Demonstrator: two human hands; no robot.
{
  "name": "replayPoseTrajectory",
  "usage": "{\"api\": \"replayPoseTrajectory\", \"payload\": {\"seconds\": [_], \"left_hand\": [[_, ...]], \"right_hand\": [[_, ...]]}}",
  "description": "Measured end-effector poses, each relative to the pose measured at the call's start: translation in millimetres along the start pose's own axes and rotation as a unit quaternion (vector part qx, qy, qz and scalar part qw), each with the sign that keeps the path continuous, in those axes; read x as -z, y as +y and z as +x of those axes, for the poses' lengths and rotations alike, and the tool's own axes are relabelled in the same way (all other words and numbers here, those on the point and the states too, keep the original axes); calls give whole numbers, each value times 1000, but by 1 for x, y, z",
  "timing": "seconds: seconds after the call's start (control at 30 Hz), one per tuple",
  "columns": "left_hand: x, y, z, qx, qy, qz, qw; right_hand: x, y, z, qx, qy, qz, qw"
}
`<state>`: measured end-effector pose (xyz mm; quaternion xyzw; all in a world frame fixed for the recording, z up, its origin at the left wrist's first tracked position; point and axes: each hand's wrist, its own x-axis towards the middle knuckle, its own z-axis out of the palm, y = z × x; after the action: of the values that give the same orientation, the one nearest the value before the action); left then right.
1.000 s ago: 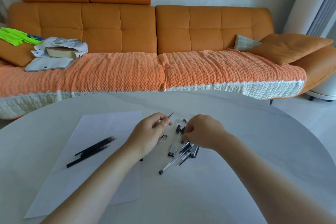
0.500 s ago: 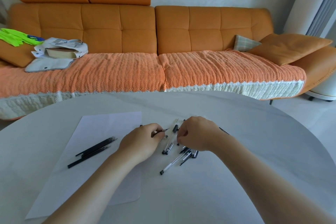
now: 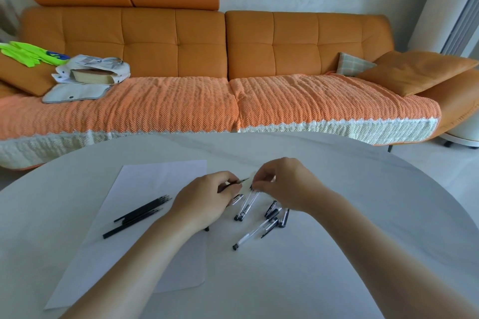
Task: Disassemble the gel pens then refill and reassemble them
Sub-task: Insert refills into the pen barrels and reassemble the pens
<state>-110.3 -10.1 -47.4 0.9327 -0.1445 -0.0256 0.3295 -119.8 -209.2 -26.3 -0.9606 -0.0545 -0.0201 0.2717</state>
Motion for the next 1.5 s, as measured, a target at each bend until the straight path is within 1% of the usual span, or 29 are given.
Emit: {"api": "replayPoseTrajectory", "payload": {"seconds": [0.13,0.37,0.53,0.73,0.87,1.0,1.1,1.2,1.27,1.37,1.5], "left_hand": [[5,4,-2,-16,10,4,1000],[9,8,-6,-24,12,8,1000],[10,8,-8,-38,8,12,999],[15,5,-7,-40,-38,-22,998],[19,1,-6,-39,-69,-74,994],[17,-2,-6,-37,-48,-57,997],[17,-2,-6,-34,-37,-61,997],[19,-2,-7,-60,-42,-59,996],[20,-3,-7,-71,-39,-57,995],[20,-2,-9,-74,-46,-58,994],[20,-1,-12,-72,-50,-54,995]], "right_hand": [[4,0,-1,13,40,74,996],[6,-4,-4,43,58,116,991],[6,-11,-9,45,28,129,990],[3,-15,-11,61,22,133,989],[-2,-13,-8,54,32,141,988],[-9,-12,-6,35,47,161,985],[-13,-15,-7,17,53,200,978],[-13,-17,-6,-13,66,256,964],[-13,-17,-7,-19,59,271,960],[-12,-18,-10,4,40,230,972],[-15,-19,-15,32,47,160,986]]}}
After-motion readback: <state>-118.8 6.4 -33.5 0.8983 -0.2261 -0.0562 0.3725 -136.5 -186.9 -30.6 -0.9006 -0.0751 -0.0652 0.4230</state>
